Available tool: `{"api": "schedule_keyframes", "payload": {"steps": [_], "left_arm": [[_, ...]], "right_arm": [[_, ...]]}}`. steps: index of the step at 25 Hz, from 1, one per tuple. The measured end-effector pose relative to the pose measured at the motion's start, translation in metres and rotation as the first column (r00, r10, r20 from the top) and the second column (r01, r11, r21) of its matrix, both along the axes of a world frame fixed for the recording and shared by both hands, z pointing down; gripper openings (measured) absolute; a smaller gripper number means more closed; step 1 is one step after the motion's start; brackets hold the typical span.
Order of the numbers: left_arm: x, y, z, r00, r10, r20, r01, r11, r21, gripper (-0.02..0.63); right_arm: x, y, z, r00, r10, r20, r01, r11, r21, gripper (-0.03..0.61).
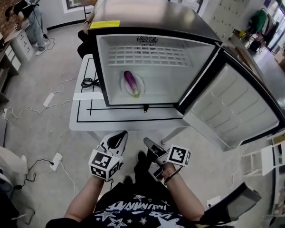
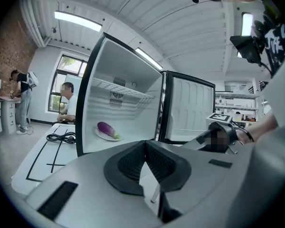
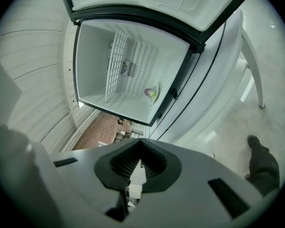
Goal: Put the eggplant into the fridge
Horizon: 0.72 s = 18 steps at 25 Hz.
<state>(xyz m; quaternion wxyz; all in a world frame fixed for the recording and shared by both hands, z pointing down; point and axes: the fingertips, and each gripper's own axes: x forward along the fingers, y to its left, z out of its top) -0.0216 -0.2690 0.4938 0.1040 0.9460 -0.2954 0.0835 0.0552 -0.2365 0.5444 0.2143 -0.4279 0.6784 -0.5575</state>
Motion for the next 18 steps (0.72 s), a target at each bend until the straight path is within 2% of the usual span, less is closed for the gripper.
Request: {"api": "schedule_keyframes", "payload": {"steps": [3, 8, 18], "left_arm": [[0.0, 0.011, 0.0, 1.0, 0.017, -0.013, -0.017, 1.0, -0.006, 0.009], [-0.003, 0.023, 0.003, 1.0, 0.023, -0.02, -0.024, 1.0, -0.019, 0.009], [-0.004, 0.038, 0.0, 0.999, -0.027, -0.017, 0.026, 1.0, -0.01, 0.009]], "right_arm": [[0.003, 0.018, -0.002, 0.999, 0.014, -0.041, -0.013, 1.0, 0.017, 0.006], [0.011, 0.032, -0.003, 0.997, 0.072, -0.019, -0.072, 0.997, 0.007, 0.006], [0.015, 0.041, -0.017, 0.999, 0.037, -0.027, -0.034, 0.995, 0.09, 0.006]]}}
